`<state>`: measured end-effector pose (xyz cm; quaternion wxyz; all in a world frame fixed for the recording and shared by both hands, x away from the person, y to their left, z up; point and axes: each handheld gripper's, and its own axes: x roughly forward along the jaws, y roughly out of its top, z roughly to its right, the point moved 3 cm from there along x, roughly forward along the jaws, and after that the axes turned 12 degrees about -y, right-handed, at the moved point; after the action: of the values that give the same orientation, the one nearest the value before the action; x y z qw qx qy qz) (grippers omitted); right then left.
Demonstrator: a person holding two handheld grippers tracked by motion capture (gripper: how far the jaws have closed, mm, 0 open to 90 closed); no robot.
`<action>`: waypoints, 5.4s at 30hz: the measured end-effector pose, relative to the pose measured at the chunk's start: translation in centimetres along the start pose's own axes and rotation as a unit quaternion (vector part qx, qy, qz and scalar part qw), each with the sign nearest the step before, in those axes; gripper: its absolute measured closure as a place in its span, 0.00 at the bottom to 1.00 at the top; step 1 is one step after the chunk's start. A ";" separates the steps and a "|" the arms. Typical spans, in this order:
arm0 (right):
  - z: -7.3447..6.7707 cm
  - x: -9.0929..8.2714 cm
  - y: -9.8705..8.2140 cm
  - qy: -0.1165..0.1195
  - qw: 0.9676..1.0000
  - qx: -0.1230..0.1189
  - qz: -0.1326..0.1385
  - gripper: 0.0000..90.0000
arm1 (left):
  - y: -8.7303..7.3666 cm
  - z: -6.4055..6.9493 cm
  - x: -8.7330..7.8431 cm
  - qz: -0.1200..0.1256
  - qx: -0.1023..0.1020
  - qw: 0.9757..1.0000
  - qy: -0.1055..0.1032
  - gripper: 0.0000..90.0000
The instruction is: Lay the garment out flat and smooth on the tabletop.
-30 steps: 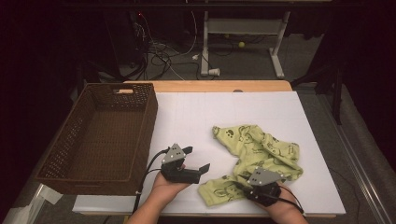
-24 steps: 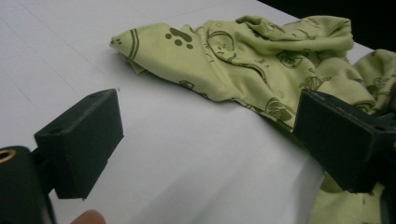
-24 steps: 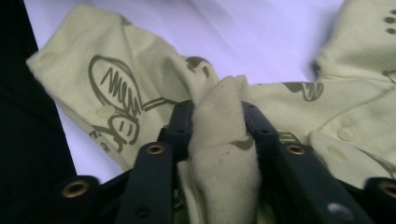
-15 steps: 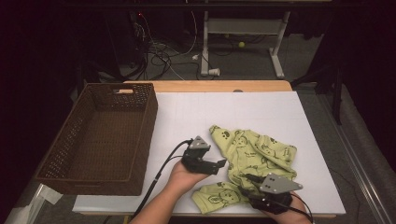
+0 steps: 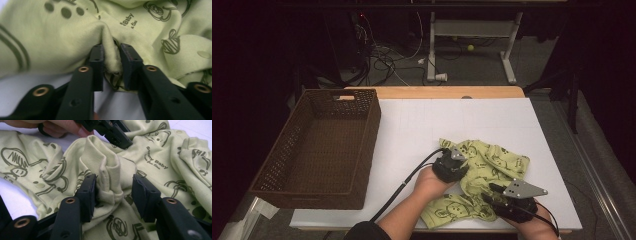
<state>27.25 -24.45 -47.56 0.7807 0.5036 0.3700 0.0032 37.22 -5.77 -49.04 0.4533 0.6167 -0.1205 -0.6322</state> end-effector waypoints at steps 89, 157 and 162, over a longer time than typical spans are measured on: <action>1.6 14.1 10.0 -0.048 0.998 0.011 -0.041 0.61 | -10.2 2.5 -10.6 0.106 -0.063 0.992 0.032 0.51; 14.6 -3.0 -2.8 -0.185 0.961 0.204 0.039 0.62 | -5.5 -4.1 -8.4 0.089 -0.031 0.994 0.057 0.50; 14.1 -3.1 -2.7 -0.178 0.963 0.200 0.039 0.61 | -5.6 -4.3 -7.7 0.070 -0.036 0.996 0.038 0.83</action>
<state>32.23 -37.97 -44.83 0.7164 0.6561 0.1983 -0.1300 37.38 4.68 -48.79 0.5227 0.6139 -0.1229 -0.5786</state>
